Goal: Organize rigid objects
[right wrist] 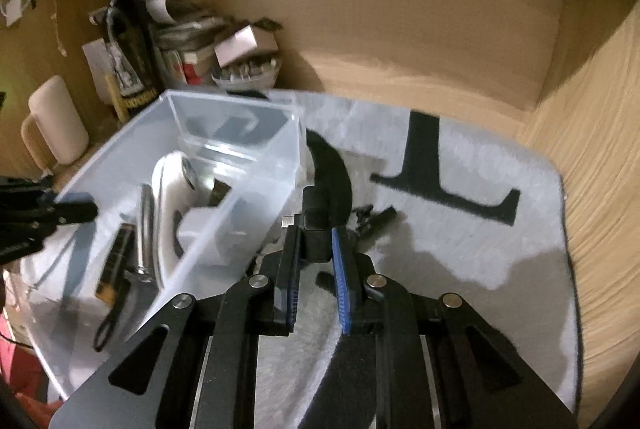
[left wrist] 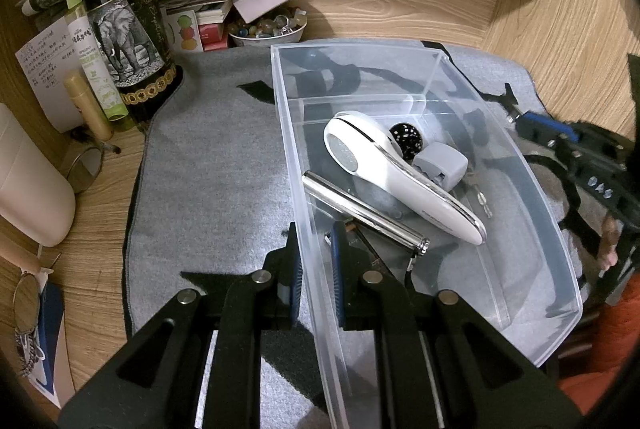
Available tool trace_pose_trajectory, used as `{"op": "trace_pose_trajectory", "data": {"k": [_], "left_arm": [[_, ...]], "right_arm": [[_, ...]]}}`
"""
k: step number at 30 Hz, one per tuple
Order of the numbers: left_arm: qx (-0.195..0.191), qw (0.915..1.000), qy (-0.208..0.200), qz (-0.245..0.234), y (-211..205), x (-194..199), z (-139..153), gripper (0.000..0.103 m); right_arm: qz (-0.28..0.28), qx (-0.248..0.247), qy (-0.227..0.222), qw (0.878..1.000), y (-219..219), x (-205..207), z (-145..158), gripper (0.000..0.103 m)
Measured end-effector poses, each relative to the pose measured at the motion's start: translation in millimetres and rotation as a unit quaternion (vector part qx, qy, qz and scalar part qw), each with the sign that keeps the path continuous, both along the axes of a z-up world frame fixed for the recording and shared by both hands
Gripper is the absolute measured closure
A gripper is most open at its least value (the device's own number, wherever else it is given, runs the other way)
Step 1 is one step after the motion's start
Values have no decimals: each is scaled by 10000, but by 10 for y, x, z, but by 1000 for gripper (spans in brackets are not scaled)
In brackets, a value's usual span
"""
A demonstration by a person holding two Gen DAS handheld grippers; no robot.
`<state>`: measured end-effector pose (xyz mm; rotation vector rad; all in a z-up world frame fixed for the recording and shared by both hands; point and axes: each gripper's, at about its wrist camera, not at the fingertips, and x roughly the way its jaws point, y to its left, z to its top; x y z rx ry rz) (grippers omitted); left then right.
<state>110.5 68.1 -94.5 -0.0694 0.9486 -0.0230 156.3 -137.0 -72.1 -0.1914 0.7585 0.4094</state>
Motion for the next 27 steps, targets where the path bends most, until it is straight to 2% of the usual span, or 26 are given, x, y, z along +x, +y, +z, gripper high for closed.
{"op": "trace_pose_trajectory", "data": {"k": [8,13,21,27], "left_arm": [[0,10000,2,0,2,0,1,92],[2,10000,0,0,1,1,1,92],[13,10000,0,-10,5,0,6,92],[10,10000,-1,-7,4,0,6,92]], "right_arm": [[172,194,-413,9988,105,-136,306,89],[439,241,-485,9976,263,-219,363,89],[869,118,-133,9961,605,-200,152,89],[954,54,162,9953,732,-139,14,89]]}}
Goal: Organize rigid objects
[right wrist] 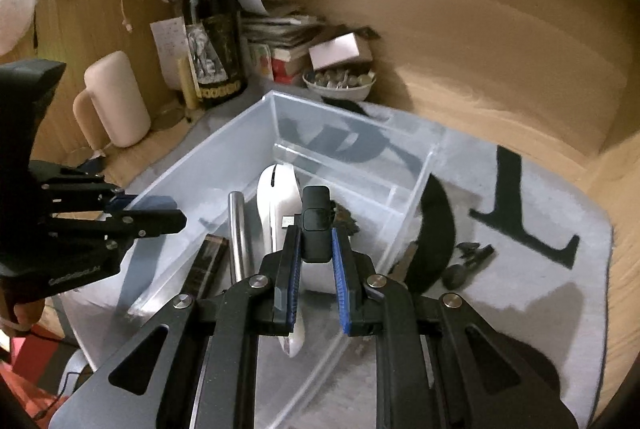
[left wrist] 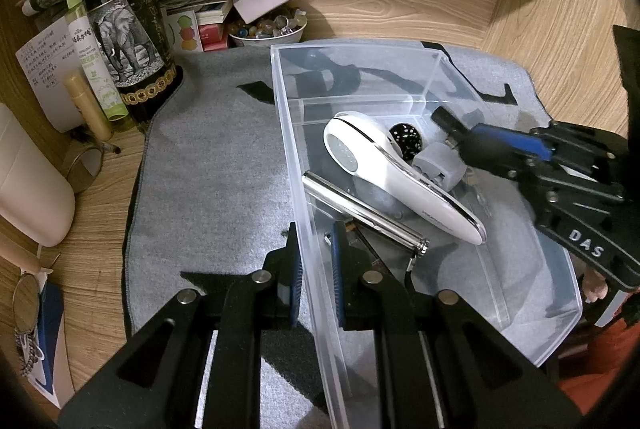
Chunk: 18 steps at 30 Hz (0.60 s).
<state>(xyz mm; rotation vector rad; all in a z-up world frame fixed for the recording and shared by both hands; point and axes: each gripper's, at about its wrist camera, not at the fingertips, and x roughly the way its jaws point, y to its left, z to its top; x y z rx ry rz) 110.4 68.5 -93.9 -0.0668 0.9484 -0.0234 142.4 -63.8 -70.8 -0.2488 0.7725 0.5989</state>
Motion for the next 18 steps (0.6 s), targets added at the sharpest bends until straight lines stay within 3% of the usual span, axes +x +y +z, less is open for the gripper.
{"op": "trace_pose_trajectory", "data": {"k": [7,18], "left_arm": [[2,10000,3,-5,-7,3,-2,92],[3,10000,3,-4,-10,3,-1,92]], "right_arm": [[24,-23,219,9998,16,60,-40,86],[-203,184,32,9996,-165,27,124,77]]}}
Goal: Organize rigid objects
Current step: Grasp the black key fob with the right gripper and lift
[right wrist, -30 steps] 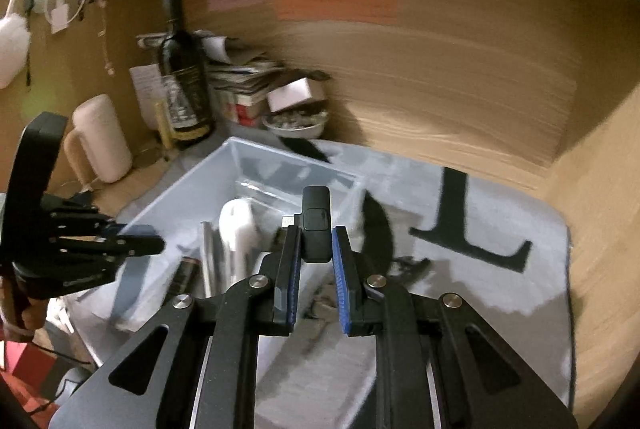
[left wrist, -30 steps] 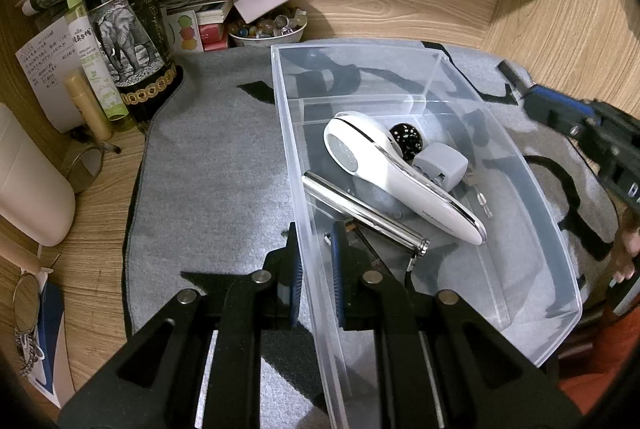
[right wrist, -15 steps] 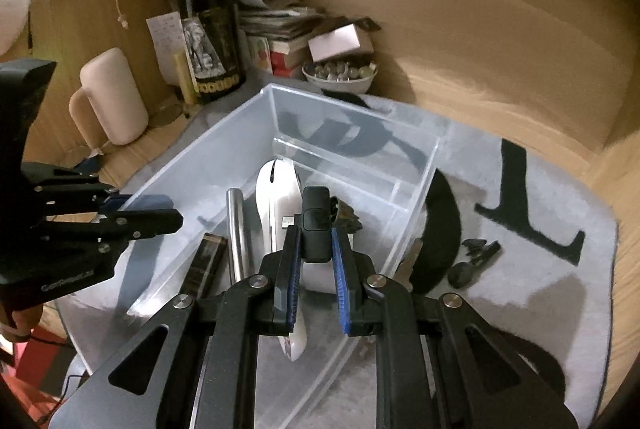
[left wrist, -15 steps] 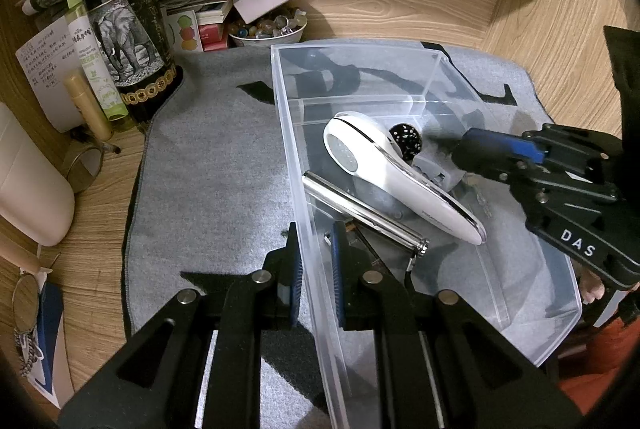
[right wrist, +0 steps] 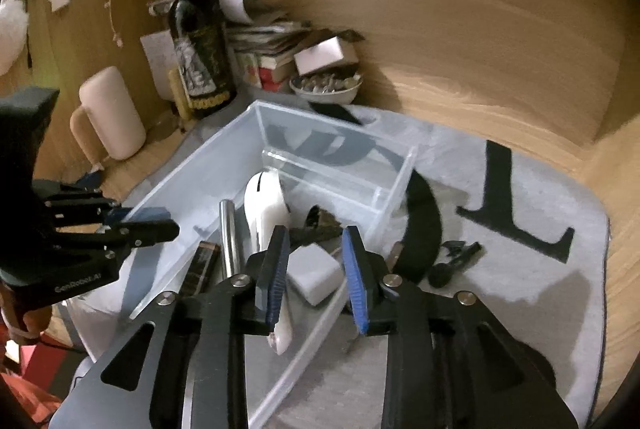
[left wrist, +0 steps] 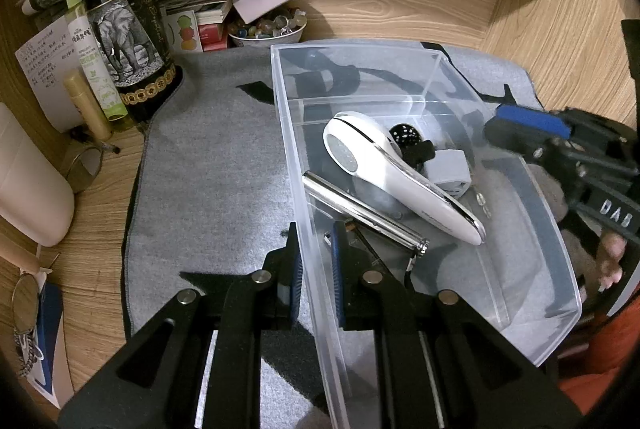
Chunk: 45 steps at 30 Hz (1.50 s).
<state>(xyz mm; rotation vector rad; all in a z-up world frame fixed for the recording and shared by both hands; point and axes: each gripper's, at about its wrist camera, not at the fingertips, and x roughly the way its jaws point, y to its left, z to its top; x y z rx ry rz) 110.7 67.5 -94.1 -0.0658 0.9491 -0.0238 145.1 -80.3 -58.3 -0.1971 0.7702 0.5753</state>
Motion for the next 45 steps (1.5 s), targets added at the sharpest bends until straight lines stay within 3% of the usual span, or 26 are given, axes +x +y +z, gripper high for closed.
{"op": "trace_pose_trajectory", "data": {"k": [5,12,20,37,45], "left_arm": [[-1,10000,2,2,-6,3,-1,92],[-2,10000,-1,3,-3,3,-1,92],[6,10000,2,0,0,4,0,92],[0,10000,1,2,-7,6,0,92],[2,10000,4,0,-7,6,-1,92]], "right_arm": [[-322,32,-203,9993,-217,1,123,69],[-934,-65,-315,9951,-599,108,180,66],[-1388,-94,100,9902,-900,327,-28,66],[-1295,-185,840,9878,-658,743,-613,66],[-1118,-268,707,9908,-565,699,-609,87]]}}
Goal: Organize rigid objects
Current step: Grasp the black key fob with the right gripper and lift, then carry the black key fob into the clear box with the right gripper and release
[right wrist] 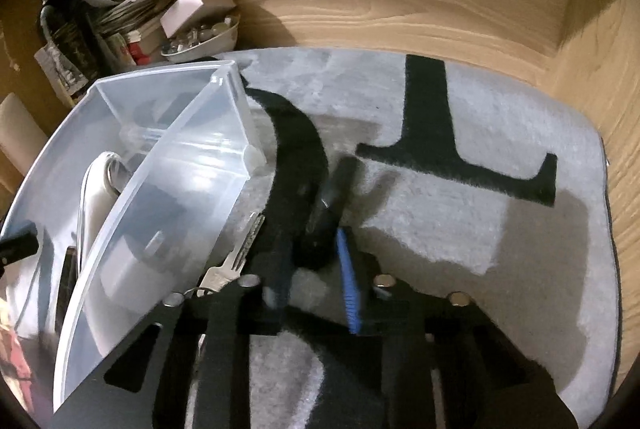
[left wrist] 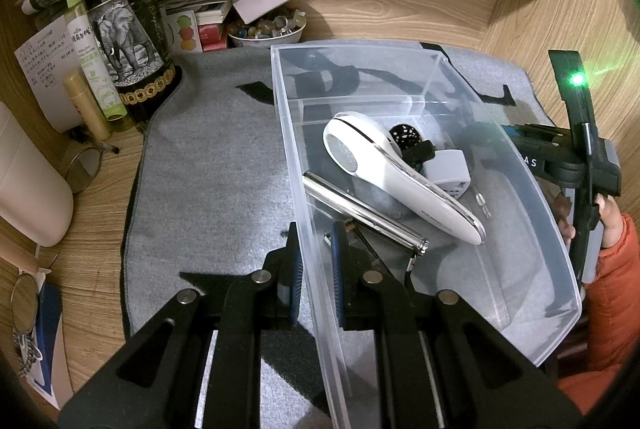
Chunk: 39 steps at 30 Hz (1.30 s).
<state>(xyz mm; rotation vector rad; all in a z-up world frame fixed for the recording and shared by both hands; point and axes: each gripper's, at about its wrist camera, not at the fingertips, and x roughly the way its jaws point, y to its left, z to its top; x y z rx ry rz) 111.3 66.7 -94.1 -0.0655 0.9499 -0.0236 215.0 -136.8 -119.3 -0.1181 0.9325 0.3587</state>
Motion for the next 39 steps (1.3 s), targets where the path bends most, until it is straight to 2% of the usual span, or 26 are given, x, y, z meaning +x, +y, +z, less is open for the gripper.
{"op": "trace_pose_trajectory", "data": {"k": [5,13,24,32,39], "left_arm": [[-2,10000,-1,4,1,0,0,92],[0,10000,0,2,-1,4,0,92],[-1,10000,0,-1,-3,3,-1,92],[0,10000,1,-6,-3,3,-1,92],[-7,10000,2,-3,-2,3,-1,92]], "right_arm": [[13,-55,-215,9998,0,-86,82,87],[105,61,-653,9978,-42,-333,399,87],[611,260,-1236,9901,192,-693,827,87],[1137,242,-1174,9863,440,-854,787,87],[1556,153,-791,9845,632,-881,613,87]]}}
